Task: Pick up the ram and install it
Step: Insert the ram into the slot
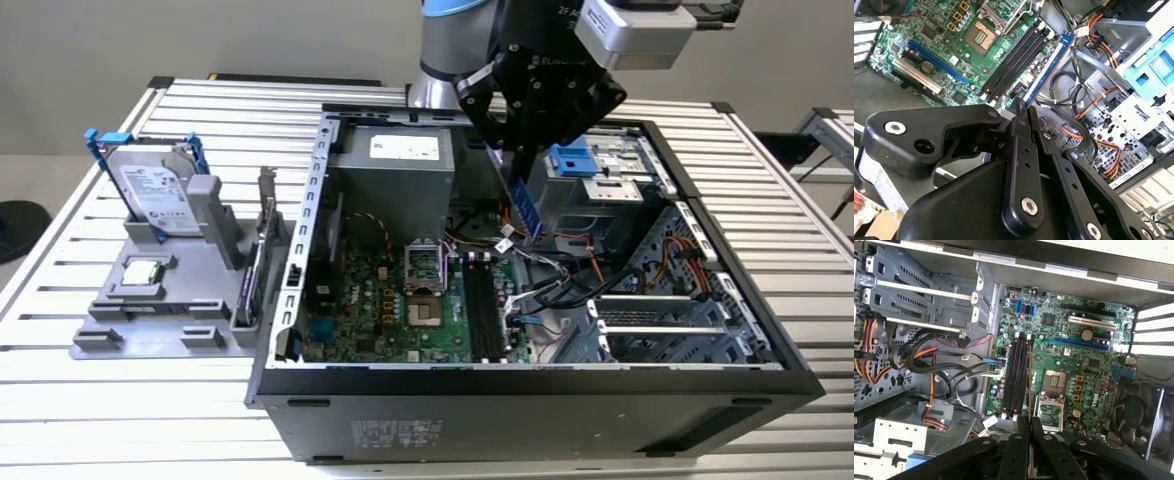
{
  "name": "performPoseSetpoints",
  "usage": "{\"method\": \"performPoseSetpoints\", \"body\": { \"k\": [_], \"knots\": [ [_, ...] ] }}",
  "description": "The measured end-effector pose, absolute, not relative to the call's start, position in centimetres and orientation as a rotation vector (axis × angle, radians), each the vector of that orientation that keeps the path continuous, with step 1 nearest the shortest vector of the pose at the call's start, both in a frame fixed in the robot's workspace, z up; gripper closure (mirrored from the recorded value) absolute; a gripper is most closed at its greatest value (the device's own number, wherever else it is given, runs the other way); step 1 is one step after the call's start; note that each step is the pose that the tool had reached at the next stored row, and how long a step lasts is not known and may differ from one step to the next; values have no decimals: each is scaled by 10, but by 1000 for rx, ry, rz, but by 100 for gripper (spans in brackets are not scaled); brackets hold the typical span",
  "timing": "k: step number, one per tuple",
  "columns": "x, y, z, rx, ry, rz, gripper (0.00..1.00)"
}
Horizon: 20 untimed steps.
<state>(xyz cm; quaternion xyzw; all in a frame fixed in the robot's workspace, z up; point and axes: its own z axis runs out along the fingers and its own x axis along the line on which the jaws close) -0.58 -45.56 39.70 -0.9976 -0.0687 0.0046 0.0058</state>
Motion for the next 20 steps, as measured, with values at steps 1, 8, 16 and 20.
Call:
{"method": "performPoseSetpoints", "body": {
  "k": [1, 8, 16, 20],
  "knots": [
    [-6, -455, 397, -3123, -215, 14, 100],
    [-6, -454, 395, -3123, -215, 14, 100],
    [-5, -454, 394, -3123, -215, 14, 100],
    [-5, -454, 393, -3123, -209, 14, 100]
  ]
}}
